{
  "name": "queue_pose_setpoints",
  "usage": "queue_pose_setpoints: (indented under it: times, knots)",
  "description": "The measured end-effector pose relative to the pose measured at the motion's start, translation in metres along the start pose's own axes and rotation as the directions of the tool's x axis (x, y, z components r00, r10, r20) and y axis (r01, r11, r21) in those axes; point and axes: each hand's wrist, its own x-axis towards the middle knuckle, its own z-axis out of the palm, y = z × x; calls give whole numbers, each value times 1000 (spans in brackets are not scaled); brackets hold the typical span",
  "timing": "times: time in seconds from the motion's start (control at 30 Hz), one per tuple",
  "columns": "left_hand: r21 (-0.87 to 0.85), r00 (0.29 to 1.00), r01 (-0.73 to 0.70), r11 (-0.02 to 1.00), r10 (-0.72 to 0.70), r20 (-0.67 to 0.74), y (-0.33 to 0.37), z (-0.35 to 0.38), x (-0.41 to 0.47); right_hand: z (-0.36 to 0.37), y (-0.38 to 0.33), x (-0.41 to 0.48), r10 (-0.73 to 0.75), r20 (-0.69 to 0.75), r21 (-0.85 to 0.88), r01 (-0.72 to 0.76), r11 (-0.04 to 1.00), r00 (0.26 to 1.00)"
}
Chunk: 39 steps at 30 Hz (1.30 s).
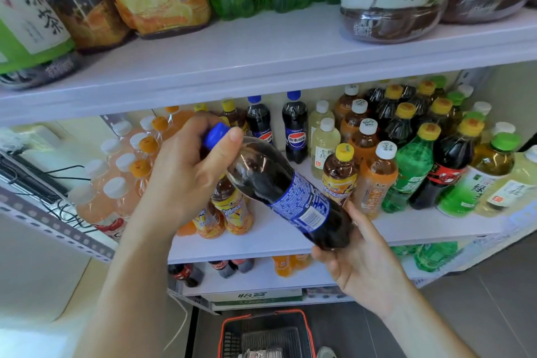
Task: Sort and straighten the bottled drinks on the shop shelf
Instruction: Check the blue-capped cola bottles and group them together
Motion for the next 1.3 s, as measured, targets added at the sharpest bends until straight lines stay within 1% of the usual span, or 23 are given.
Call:
queue_pose_setpoints:
  times: [0.1, 0.17, 0.2, 0.27, 0.33, 0.37, 0.43, 0.53, 0.63, 0.73, 0.8, 0.83, 0.87, 0.9, 0.97, 1.0, 1.03, 1.07, 1.13, 1.17, 1.2, 1.23, 1.3]
  knots:
    - [83, 995, 44, 996, -36, -93, 1, 7, 5, -6, 2, 2, 11, 77, -47, -8, 999, 997]
    - [120, 987, 83, 989, -65, -144, 2, 9, 8, -8, 1, 4, 49, 73, -145, -38, 989, 996]
    - [100, 985, 97, 990, -81, -151, 4, 9, 9, -9, 1, 5, 71, 55, -196, -58, 979, 996]
    - [-42, 995, 83, 996, -85, -58, 7, 6, 10, -9, 1, 8, 106, -5, -274, -103, 956, 994]
    - [-241, 989, 99, 965, -68, 134, 8, 1, 9, -10, 1, 10, 124, -86, -307, -145, 941, 989]
    - [-283, 977, 105, 953, -46, 210, 7, -2, 9, -11, 0, 11, 124, -115, -324, -155, 933, 986]
    - [-210, 968, 45, 977, 10, 249, 2, -4, 7, -11, -3, 12, 119, -140, -381, -164, 910, 983]
    - [5, 987, -56, 998, 55, 150, -1, 2, 6, -9, -7, 12, 87, -162, -486, -156, 860, 983]
    - [175, 992, -128, 976, 122, 45, -1, 12, 5, -4, -7, 12, 9, -177, -483, -95, 870, 984]
    - [237, 989, -146, 960, 147, 11, -1, 18, 7, -1, -4, 13, -46, -198, -528, -66, 847, 979]
    - [251, 990, -140, 958, 137, 30, -3, 22, 6, 0, -2, 15, -90, -239, -609, -77, 789, 967]
    - [250, 991, -136, 959, 130, 40, -3, 24, 5, 0, -2, 17, -124, -254, -678, -86, 730, 959]
    - [248, 991, -136, 959, 127, 51, -3, 26, 5, 0, -3, 18, -177, -257, -769, -90, 633, 950]
    - [255, 989, -143, 956, 131, 67, -2, 29, 5, -2, -5, 20, -246, -235, -862, -84, 500, 940]
    - [302, 982, -177, 937, 147, 120, -1, 38, 9, -6, -11, 22, -404, -126, -978, -45, 203, 906]
    - [332, 976, -202, 921, 159, 152, -1, 44, 12, -8, -15, 23, -499, -50, -998, -20, 65, 865]
    - [357, 968, -225, 907, 167, 184, -2, 50, 16, -9, -21, 23, -594, 48, -998, 17, -58, 803]
    - [374, 963, -238, 896, 166, 214, -4, 57, 20, -8, -28, 22, -673, 155, -983, 47, -176, 723]
    - [386, 954, -235, 892, 136, 267, -10, 70, 31, -5, -44, 22, -752, 341, -922, 48, -383, 564]
    - [391, 949, -230, 891, 116, 294, -14, 76, 37, -3, -51, 23, -765, 407, -890, 28, -455, 500]
    - [397, 942, -227, 889, 98, 320, -18, 82, 44, 0, -59, 24, -767, 450, -863, 3, -505, 457]
    - [398, 937, -224, 889, 85, 339, -23, 89, 51, 2, -66, 27, -764, 473, -844, -25, -536, 439]
    - [398, 930, -223, 890, 73, 359, -33, 103, 67, 6, -76, 32, -745, 474, -812, -95, -577, 469]
